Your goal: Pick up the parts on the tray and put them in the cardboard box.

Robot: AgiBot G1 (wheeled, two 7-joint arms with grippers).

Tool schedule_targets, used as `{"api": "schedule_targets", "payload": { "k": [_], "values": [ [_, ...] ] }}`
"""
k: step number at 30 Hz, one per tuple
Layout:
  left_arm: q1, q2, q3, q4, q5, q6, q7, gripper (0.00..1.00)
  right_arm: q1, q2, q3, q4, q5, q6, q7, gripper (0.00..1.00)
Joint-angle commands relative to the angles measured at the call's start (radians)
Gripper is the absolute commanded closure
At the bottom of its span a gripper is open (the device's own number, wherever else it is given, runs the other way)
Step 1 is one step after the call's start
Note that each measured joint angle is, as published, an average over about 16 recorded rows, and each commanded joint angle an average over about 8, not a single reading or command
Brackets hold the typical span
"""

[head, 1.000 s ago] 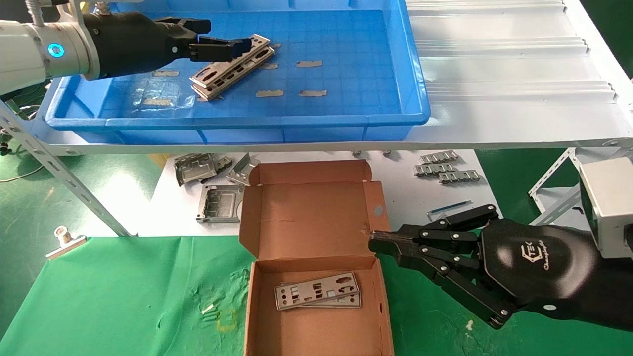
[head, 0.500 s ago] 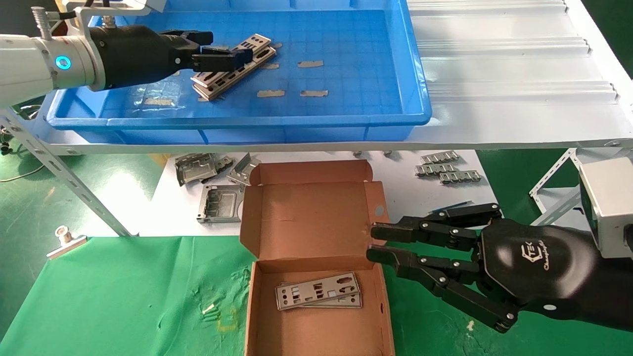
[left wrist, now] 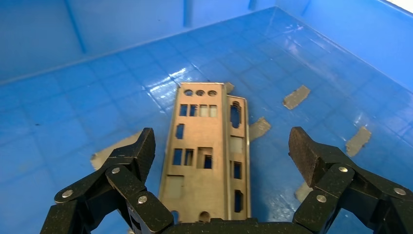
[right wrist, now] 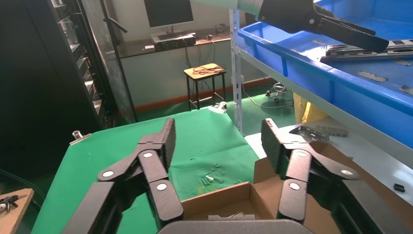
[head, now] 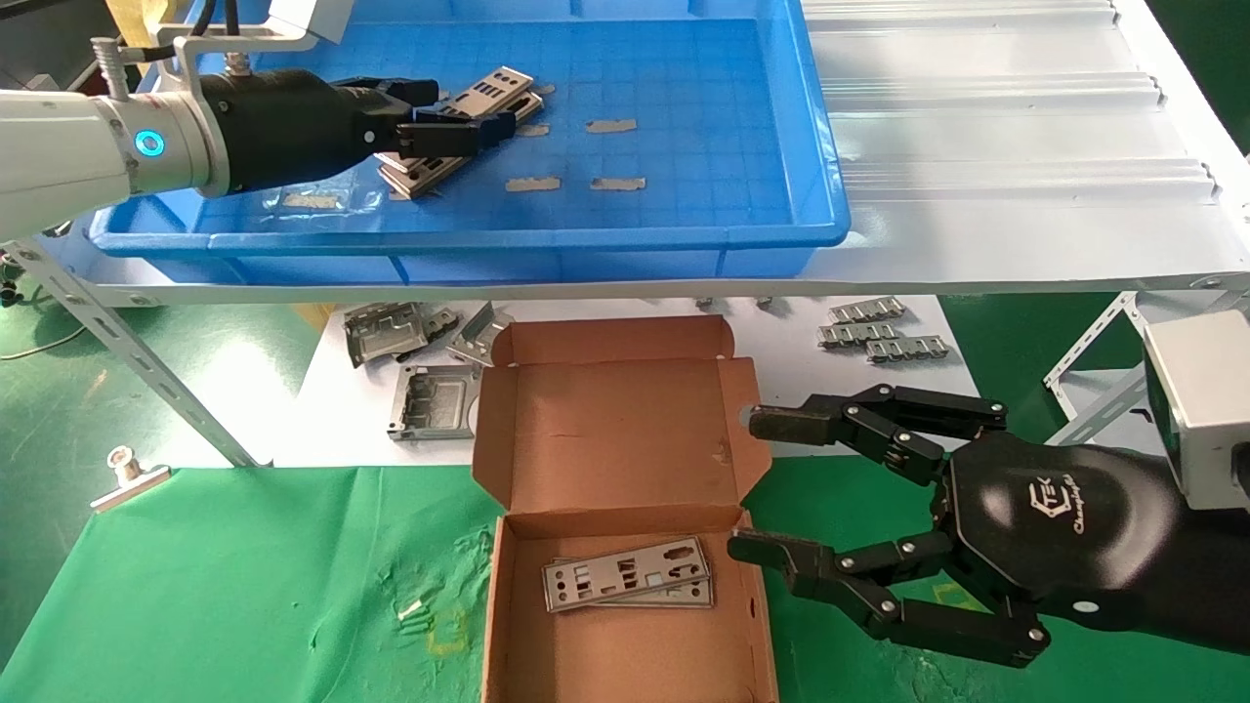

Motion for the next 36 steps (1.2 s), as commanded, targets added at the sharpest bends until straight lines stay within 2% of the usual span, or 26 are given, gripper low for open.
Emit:
{"api": "schedule_targets", "payload": {
  "k": [1,36],
  "values": [
    [0.003,0.001,-0.002,0.001,-0.002,0.004,0.001,1.00,0.000,0.000,0.000,0.000,0.000,0.000,0.000,0.00],
    [0.012,-0.005,-0.013,-0.005,-0.019,-0.035,0.053,1.00,0.000,0.000,0.000,0.000,0.000,0.000,0.000,0.00]
  ]
}}
